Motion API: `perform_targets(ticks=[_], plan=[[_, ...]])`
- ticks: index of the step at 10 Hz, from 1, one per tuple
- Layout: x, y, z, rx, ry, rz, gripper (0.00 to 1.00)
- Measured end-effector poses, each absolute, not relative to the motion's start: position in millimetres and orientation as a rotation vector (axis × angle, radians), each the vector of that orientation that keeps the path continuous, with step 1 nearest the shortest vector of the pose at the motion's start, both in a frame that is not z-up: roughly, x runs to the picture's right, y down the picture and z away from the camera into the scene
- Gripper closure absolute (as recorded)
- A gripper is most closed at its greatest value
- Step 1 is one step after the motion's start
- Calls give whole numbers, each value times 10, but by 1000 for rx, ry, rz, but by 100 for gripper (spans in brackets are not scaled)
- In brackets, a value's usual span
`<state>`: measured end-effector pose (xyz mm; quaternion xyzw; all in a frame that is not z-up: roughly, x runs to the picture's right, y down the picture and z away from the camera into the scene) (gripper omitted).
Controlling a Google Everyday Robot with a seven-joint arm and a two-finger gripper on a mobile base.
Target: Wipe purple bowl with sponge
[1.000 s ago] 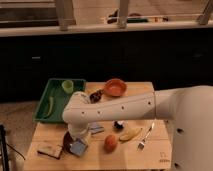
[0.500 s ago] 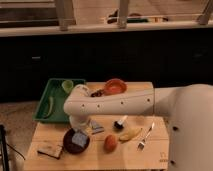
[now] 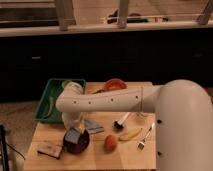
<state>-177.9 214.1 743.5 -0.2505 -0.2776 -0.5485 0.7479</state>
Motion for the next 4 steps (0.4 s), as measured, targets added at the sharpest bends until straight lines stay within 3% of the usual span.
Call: perform_targets(ticks=[4], plan=[[-1928,2457,7202,-566,-676,-1240,94]])
